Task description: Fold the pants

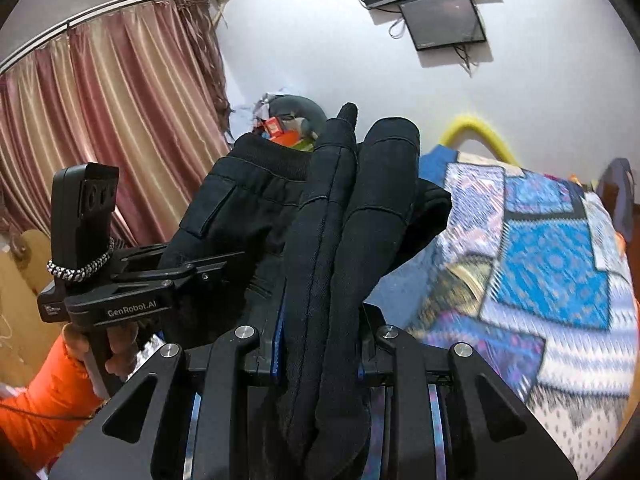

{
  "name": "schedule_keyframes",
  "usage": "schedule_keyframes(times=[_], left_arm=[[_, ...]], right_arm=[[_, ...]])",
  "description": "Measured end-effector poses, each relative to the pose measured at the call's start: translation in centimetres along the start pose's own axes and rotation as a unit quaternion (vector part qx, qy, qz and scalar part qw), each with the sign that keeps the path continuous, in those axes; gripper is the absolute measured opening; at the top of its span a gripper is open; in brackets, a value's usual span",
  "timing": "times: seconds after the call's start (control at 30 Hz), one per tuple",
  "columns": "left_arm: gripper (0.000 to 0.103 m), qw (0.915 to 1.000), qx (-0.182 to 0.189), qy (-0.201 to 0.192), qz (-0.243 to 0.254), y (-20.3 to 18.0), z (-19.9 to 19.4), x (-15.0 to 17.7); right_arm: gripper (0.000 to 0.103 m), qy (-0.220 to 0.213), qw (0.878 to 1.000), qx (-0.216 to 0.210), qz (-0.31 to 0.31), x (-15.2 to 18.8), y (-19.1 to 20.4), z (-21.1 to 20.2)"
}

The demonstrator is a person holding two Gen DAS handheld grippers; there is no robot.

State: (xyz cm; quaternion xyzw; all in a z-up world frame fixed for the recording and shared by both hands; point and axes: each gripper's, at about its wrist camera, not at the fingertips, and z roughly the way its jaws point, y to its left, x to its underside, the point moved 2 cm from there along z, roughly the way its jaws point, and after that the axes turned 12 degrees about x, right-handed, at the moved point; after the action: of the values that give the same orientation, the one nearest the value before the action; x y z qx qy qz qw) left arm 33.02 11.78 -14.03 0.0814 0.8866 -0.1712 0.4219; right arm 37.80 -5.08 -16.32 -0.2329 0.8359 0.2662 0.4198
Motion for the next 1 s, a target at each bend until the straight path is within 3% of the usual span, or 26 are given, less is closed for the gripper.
schedule_keyframes(times=[0.27,0.7,0.87,1.0], left_arm=[[0.030,0.9984,-0.024,-0.005,-0.050,8.1,4.0,-1.3],[0.030,0.9883,-0.017,0.058,-0.140,21.7,19.2,5.0],[0.035,0.9825,-0.010,0.102,-0.156,24.4,23.2,7.4],[0.043,0.9805,-0.001,0.098,-0.170,24.4,22.6,7.4]], right_arm=[[0.023,0.022,1.000,-0.009,-0.001,-2.0,0.1,8.3],[0.023,0.149,0.989,0.020,0.004,1.8,-4.5,25.5],[0.023,0.206,0.977,0.051,-0.026,3.3,-5.4,29.0],[0.029,0.204,0.977,0.059,-0.032,4.0,-6.0,28.6]])
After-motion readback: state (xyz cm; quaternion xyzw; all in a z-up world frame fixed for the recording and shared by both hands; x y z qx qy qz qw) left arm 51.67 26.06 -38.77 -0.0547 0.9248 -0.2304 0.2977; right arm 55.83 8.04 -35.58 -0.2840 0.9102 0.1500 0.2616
